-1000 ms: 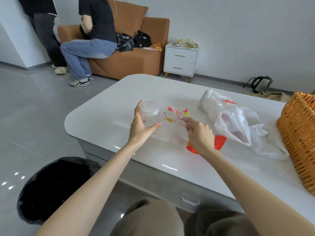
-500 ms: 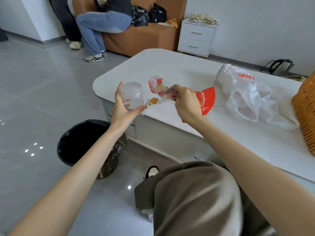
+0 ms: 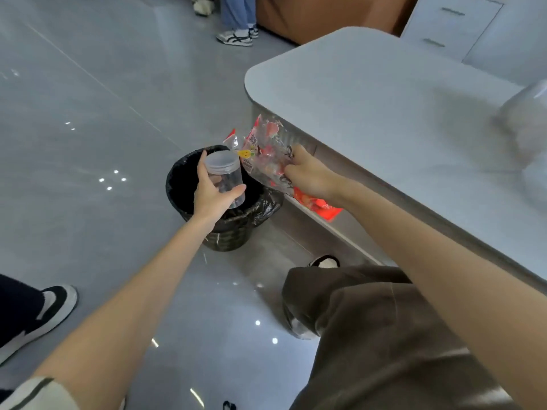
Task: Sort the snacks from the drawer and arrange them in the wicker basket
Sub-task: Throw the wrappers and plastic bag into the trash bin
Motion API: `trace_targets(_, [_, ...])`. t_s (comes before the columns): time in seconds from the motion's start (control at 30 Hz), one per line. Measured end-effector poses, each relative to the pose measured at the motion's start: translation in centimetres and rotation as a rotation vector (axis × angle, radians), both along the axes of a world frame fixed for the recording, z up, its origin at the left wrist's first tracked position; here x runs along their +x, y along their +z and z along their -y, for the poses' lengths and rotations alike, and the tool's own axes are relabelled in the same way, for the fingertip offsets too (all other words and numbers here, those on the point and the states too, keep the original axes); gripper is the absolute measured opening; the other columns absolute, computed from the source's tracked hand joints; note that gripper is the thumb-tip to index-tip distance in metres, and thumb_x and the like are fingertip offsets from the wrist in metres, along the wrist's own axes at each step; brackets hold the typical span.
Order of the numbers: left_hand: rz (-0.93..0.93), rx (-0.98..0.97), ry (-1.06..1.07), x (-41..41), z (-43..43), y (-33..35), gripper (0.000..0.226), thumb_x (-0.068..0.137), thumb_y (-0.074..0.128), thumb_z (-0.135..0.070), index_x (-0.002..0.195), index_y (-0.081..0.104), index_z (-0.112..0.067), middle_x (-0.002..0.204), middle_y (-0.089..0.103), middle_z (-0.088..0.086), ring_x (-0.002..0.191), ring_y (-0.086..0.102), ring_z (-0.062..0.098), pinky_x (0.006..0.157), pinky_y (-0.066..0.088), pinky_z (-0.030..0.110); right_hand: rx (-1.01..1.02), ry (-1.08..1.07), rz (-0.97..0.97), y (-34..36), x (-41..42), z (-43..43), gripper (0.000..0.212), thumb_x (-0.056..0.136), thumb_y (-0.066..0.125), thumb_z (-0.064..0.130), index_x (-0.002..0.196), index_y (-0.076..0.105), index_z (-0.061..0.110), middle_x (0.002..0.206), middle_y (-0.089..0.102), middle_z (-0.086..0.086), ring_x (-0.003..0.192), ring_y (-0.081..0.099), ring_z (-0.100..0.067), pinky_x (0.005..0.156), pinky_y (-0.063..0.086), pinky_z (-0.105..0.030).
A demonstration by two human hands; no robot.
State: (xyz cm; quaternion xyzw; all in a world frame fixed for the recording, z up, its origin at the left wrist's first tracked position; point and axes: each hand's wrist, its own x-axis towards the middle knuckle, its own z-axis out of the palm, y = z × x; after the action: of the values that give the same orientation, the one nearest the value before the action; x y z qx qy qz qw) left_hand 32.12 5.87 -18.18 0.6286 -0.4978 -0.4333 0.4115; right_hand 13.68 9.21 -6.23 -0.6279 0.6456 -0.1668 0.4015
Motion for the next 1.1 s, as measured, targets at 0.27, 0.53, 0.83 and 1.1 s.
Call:
trace_targets(0.27, [0.248,0.188,-0.011,1.2,3.6,-7.5,0.109,0.080,0.074,-0.039,0.152,-0.007,-0.024,0.132,0.054,0.010,0.120,0.053,0.028,0.094,0.043,0.039,0.043,-0.062,-0.045,-7.1,1.5,4.2,0.029,0.091,0.037,0.000,0.121,0.037,0.000,0.094,0.051,-0.014,0.067,0.047,-0.022,0.048,0.037,-0.027])
trace_targets(0.53, [0.738,-0.052,-0.155,0.3,2.9,-10.3,0.079,0.085,0.044,-0.068,0.139,0.042,-0.011,0.138,0.040,0.019,0.127,0.040,0.036,0.101,0.040,0.046,0.060,-0.115,-0.033,-9.8,-0.6,5.3,0.028,0.092,0.031,-0.005,0.117,0.035,0.005,0.069,0.049,-0.011,0.039,0.042,-0.018,0.030,0.033,-0.023])
trace_targets(0.83, [0.889,-0.181,-0.629,1.5,0.1,-10.2,0.023,0.097,0.052,-0.029,0.115,0.066,-0.027,0.099,0.065,-0.005,0.096,0.061,0.019,0.082,0.039,0.034,0.017,-0.160,-0.096,-8.8,-3.2,4.2,0.029,0.088,0.035,-0.004,0.112,0.047,0.005,0.072,0.047,-0.005,0.048,0.044,-0.015,0.031,0.032,-0.018])
trace_targets(1.1, [0.555,0.128,-1.079,-1.7,-4.6,-8.7,0.040,0.078,0.074,-0.043,0.114,0.071,-0.024,0.095,0.070,-0.014,0.084,0.063,-0.001,0.073,0.051,0.025,0.025,-0.177,0.055,-6.1,-4.2,1.0,0.016,0.088,0.039,-0.002,0.089,0.050,0.009,0.047,0.044,0.004,0.024,0.035,-0.004,0.029,0.027,-0.015])
